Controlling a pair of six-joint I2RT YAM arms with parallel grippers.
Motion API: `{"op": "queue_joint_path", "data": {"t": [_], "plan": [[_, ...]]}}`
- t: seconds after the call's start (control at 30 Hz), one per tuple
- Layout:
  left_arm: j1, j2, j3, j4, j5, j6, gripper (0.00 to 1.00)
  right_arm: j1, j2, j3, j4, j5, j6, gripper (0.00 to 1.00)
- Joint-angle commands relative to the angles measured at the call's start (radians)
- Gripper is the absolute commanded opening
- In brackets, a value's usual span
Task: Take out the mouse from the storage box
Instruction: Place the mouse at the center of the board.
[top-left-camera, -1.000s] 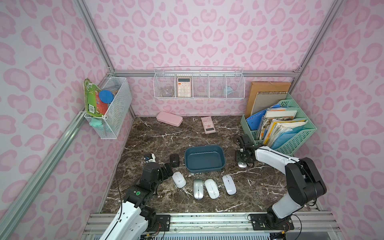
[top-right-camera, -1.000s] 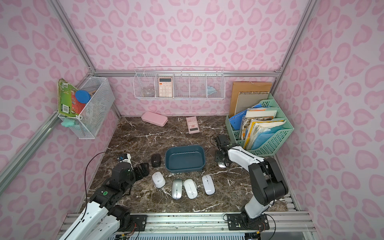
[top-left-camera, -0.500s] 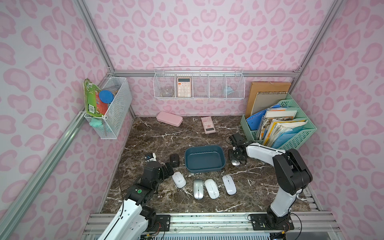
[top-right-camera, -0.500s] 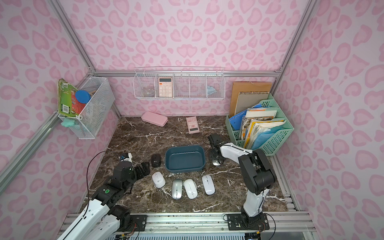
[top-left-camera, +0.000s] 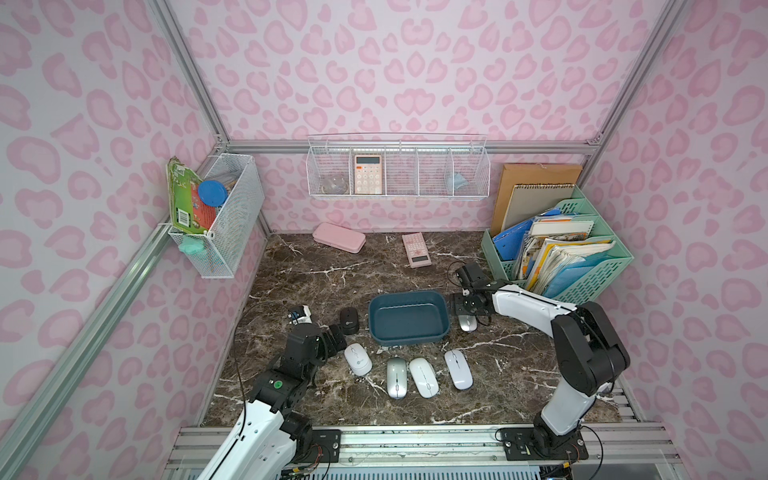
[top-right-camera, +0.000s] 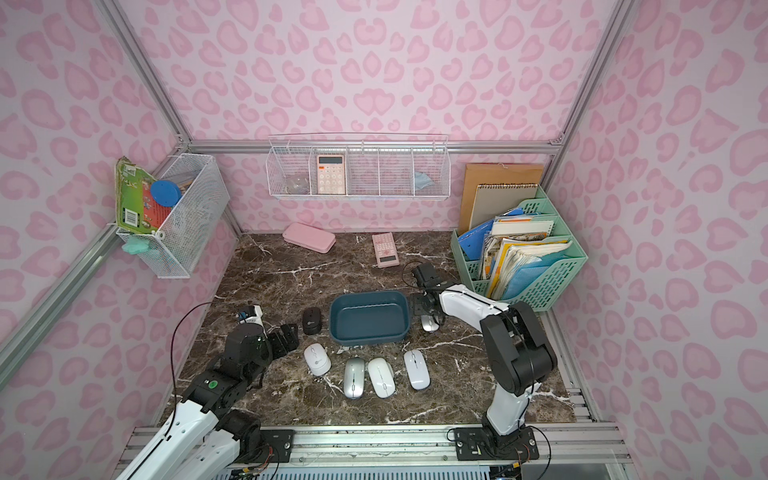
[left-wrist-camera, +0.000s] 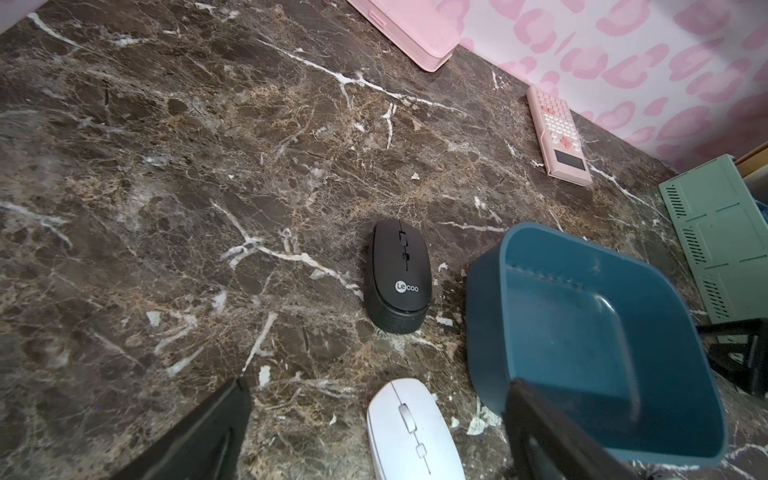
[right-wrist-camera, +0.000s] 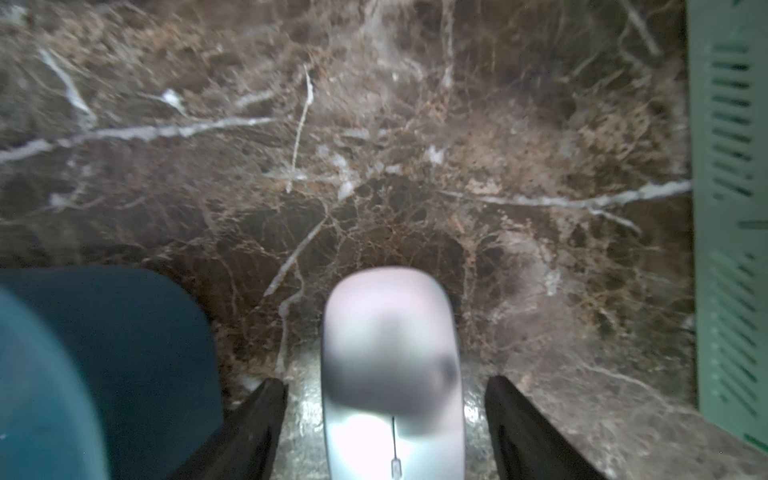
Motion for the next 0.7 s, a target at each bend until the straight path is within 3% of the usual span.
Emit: {"op": "queue_joint_path", "data": {"t": [0.0,0.3,0.67], "plan": [[0.001,-0.006,-0.003,0.0,-0.006,0.013,0.99,0.011,-0.045,-0.013,-0.028,0.042,-0.01,0.79],[0.0,-0.059,-0.014,-0.011,-0.018,0.017,0.99,0.071,-0.231,-0.103,-0.019,0.121,-0.026,0.82],[-0.001,-0.182,-0.011,-0.092,-0.038,-0.044,0.99,0.188,-0.483,-0.259,0.121,0.202,-0.076,0.86]]}}
